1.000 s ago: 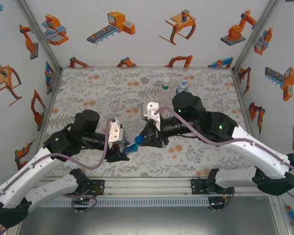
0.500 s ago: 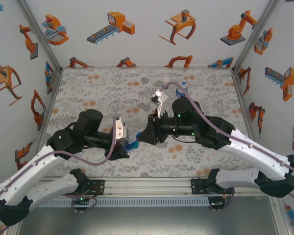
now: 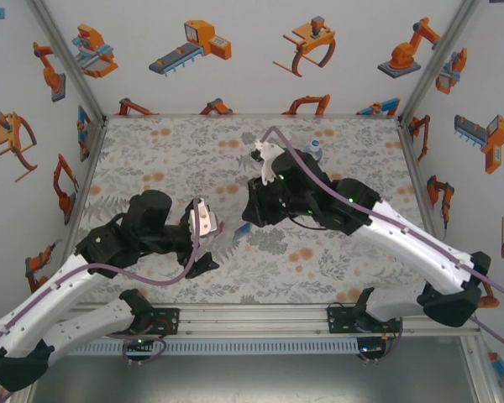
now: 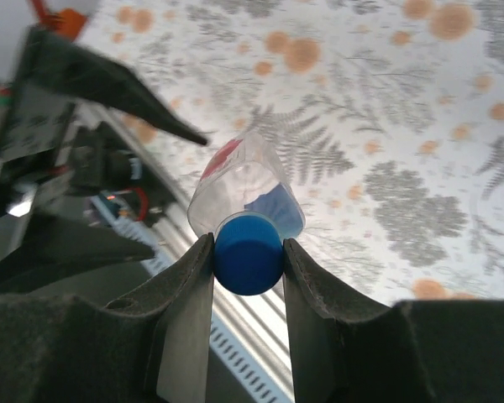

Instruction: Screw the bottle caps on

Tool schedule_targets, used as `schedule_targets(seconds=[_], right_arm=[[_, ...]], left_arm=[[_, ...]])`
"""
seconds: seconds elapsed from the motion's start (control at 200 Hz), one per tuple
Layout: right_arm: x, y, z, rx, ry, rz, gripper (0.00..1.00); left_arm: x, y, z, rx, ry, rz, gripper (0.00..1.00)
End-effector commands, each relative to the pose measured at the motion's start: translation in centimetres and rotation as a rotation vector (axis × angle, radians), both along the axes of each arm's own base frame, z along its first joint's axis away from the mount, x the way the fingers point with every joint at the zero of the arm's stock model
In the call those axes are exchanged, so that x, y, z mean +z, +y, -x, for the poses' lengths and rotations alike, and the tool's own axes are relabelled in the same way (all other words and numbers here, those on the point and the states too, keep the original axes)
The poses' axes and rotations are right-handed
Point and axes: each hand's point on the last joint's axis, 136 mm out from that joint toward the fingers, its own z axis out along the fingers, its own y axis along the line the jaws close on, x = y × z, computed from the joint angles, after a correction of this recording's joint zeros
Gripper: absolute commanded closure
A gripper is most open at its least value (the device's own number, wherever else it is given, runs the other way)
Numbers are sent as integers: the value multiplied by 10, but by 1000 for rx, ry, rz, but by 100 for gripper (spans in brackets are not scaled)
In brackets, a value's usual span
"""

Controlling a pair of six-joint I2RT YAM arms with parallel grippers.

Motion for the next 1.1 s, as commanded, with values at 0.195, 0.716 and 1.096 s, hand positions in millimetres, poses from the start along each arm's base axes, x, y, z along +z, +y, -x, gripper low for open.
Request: schedule_targets(seconds=[0.195, 0.716, 1.096], right_arm=[[-49, -57, -101, -205, -8, 316, 100], [-102, -96, -225, -340, 44, 470, 100], [-142, -93, -252, -313, 124, 515, 71]], left_arm=[[-20, 18, -32, 255, 41, -46, 3], [-42, 38, -49, 472, 139, -73, 3], [-41, 38, -49, 469, 148, -73, 3]])
